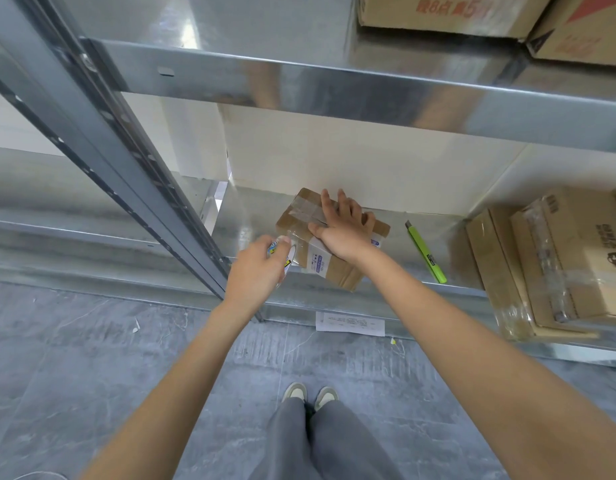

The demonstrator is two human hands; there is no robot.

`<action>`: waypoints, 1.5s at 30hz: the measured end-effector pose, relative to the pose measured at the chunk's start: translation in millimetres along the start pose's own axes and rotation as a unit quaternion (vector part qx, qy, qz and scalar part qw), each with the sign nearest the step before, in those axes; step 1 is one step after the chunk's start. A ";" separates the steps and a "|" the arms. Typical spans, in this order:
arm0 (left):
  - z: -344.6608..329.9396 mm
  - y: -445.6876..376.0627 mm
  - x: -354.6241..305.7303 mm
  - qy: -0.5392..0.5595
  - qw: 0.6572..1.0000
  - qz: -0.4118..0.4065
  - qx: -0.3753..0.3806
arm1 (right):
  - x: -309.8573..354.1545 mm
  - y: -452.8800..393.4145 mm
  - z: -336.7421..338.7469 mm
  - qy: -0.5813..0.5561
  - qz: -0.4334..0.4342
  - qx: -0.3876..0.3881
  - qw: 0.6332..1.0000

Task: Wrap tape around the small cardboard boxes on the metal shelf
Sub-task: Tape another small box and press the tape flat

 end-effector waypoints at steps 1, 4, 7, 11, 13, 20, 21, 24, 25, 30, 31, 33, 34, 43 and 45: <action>-2.7 0.5 2.0 -0.013 1.000 0.000 0.002 | 0.2 0.1 -0.3 0.000 0.001 0.001 1.000; -10.8 0.6 8.6 -0.016 1.000 0.000 0.011 | -0.9 -1.3 -1.0 -0.001 0.000 -0.007 1.000; -16.2 -0.3 14.3 0.005 1.000 0.002 0.017 | -1.0 -3.0 -1.9 -0.027 -0.004 -0.026 0.999; -24.8 -1.1 22.9 0.028 0.999 -0.013 0.035 | 3.6 2.9 -9.2 -0.019 -0.008 -0.065 0.998; -29.2 -2.6 27.6 0.041 0.998 -0.026 0.038 | 4.5 5.3 -12.1 0.022 -0.004 -0.086 0.996; -39.3 -7.3 43.6 0.081 0.993 -0.063 0.054 | 9.0 11.9 -15.6 0.138 0.081 -0.106 0.981; -38.9 -8.7 44.3 0.085 0.993 -0.066 0.054 | 9.8 13.9 -16.2 0.161 0.112 -0.100 0.975; -38.9 -10.9 45.8 0.089 0.992 -0.070 0.056 | 5.7 22.6 -21.7 0.220 0.227 -0.083 0.945; -39.1 -10.9 46.4 0.092 0.992 -0.070 0.056 | 2.9 25.2 -24.7 0.238 0.256 -0.082 0.933; -40.7 -12.6 46.2 0.105 0.991 -0.062 0.049 | -2.6 21.6 -22.1 0.253 0.279 -0.066 0.924; -41.1 -14.3 44.6 0.113 0.991 -0.059 0.047 | -2.9 19.5 -19.9 0.255 0.276 -0.057 0.925; -42.6 -15.8 43.4 0.119 0.991 -0.053 0.040 | -4.4 16.6 -18.0 0.263 0.276 -0.050 0.923; -43.8 -15.2 44.5 0.115 0.992 -0.045 0.038 | -5.4 16.1 -18.1 0.265 0.276 -0.051 0.922; -45.4 -17.7 38.6 0.239 0.965 0.015 0.104 | -11.8 10.1 -9.7 0.299 0.302 -0.041 0.904; -47.3 -14.4 37.0 0.243 0.965 0.008 0.097 | -18.7 6.6 -4.6 0.334 0.287 -0.057 0.896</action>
Point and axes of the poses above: each hand's wrist, its own y-axis away from the middle knuckle, its own z-axis out of the back of the hand, x = y × z, the point moved 2 cm from there along -y, towards the middle knuckle, and after that the axes turned 11 degrees about x, right-handed, at the moved point
